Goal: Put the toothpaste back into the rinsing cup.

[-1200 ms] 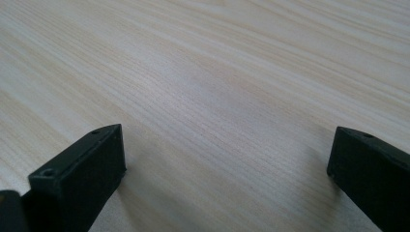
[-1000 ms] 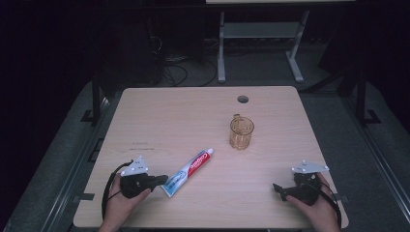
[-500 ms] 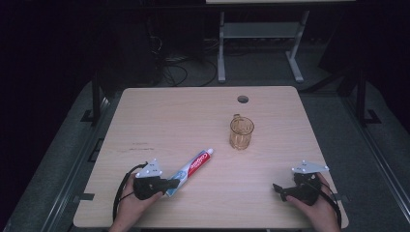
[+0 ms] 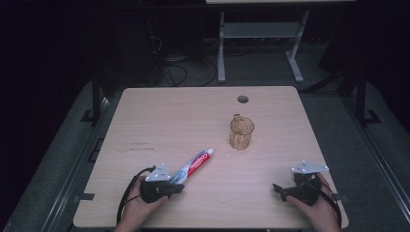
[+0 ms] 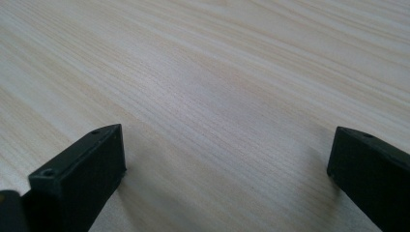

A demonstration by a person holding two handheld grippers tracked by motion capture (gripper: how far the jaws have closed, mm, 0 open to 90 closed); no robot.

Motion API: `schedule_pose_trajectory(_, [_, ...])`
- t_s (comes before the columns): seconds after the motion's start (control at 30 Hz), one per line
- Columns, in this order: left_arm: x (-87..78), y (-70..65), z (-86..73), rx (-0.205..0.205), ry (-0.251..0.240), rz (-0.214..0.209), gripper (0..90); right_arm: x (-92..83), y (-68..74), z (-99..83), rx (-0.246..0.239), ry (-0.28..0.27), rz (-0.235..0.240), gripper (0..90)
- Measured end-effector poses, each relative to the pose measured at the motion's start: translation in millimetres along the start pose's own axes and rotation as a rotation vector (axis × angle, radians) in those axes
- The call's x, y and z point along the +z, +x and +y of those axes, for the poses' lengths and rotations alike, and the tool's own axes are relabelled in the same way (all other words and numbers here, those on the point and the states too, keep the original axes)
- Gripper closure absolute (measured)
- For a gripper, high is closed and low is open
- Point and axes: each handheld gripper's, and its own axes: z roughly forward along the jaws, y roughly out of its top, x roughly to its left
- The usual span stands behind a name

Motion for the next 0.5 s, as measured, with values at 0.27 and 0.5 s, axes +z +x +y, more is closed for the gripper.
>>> schedule_pose_trajectory(0.27, [-5.7,8.5,-2.0,-0.011,0.002,0.043,90.0,0.0,0.1,0.0,-0.001,0.000,0.002,0.0])
schedule_pose_trajectory(0.5, [-13.7,19.5,-3.7,-0.043,-0.015,0.090,90.0,0.0,0.1,0.0,-0.001,0.000,0.002,0.0])
